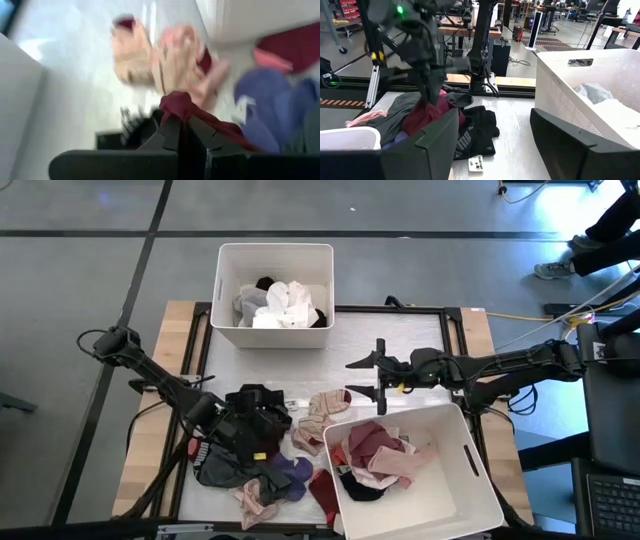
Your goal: Sort clothes
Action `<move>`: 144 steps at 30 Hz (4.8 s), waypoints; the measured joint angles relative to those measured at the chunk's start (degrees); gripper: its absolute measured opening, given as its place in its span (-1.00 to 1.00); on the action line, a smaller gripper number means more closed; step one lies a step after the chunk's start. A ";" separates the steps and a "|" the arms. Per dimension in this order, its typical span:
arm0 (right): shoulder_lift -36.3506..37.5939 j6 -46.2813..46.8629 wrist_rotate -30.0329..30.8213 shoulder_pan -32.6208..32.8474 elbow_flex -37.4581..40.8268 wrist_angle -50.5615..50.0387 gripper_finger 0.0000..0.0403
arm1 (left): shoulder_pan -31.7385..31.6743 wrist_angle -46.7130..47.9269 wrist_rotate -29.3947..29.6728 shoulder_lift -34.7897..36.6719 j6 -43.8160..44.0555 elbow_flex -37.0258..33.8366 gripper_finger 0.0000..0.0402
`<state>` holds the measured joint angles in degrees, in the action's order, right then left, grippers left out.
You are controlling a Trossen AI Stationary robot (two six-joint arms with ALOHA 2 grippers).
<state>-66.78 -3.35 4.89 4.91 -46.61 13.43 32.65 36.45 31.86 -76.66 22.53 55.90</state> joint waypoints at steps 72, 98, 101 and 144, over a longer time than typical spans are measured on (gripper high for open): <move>0.00 0.11 0.00 -0.02 -0.02 -3.37 0.23 | -13.63 -28.43 -22.75 -19.29 -37.22 29.44 -0.96; 0.00 0.13 0.00 -0.04 -0.02 -3.79 0.23 | -9.97 25.62 -5.86 -13.81 -20.25 45.08 0.00; 0.00 0.32 0.00 -0.04 -0.02 -3.79 0.23 | -10.20 29.25 -4.11 -12.10 -15.19 40.84 -0.02; 0.00 0.50 0.02 -0.04 -0.02 -4.20 0.23 | -20.52 -0.39 -27.60 -7.72 -9.50 -5.41 -0.02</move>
<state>-66.78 -2.85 4.91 4.86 -46.63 9.23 12.14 36.06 4.25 -84.38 13.02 50.50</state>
